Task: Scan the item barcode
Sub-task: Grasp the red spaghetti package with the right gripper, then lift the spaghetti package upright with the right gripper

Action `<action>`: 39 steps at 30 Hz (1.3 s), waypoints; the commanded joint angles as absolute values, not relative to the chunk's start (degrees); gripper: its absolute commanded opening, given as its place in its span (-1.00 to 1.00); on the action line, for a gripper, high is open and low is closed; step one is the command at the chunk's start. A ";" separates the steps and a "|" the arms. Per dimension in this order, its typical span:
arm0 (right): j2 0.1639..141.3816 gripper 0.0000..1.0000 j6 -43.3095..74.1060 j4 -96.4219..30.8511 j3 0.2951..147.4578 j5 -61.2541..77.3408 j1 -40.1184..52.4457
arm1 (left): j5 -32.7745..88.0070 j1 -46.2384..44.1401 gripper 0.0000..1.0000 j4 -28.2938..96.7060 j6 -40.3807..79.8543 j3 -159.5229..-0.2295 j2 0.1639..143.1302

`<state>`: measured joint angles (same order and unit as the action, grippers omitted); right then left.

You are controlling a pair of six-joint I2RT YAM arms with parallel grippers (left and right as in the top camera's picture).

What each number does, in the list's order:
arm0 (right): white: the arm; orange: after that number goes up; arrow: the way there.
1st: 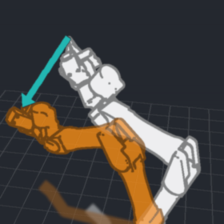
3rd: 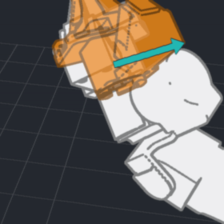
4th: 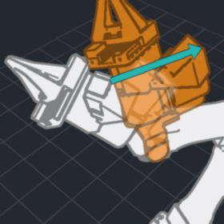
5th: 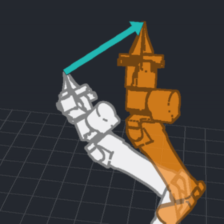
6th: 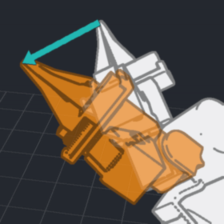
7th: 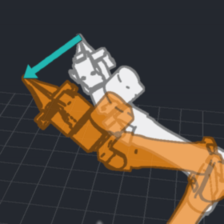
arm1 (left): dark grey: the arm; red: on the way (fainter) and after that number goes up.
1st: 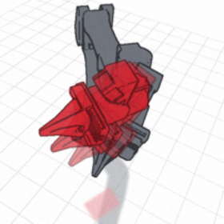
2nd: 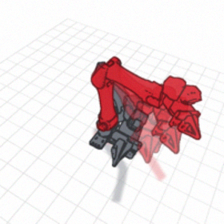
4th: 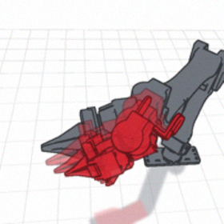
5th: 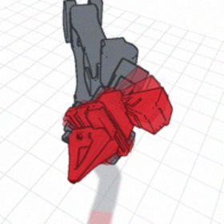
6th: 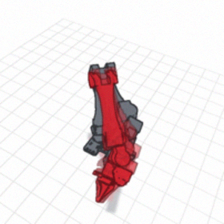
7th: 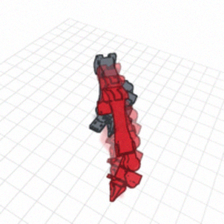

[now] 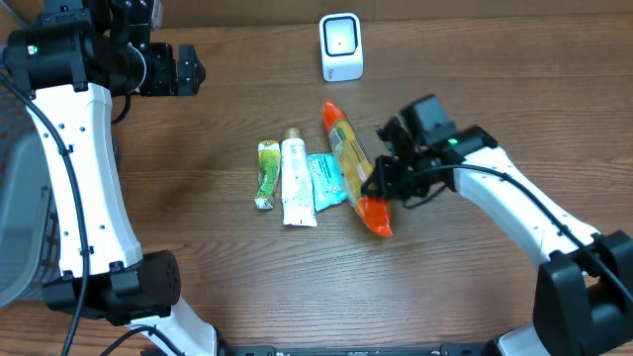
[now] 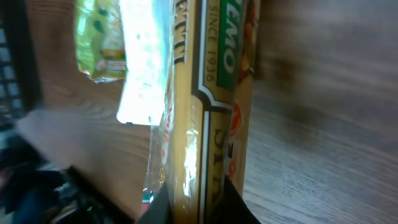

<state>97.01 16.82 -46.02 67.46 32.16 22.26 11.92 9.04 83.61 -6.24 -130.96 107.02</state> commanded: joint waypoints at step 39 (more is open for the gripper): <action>97.84 1.00 1.41 -35.77 56.64 15.90 22.31 | 11.84 9.02 1.00 83.59 -7.31 -131.31 106.19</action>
<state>96.99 2.02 -36.01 55.79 26.59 19.86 11.79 9.04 83.61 -6.24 -130.96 107.02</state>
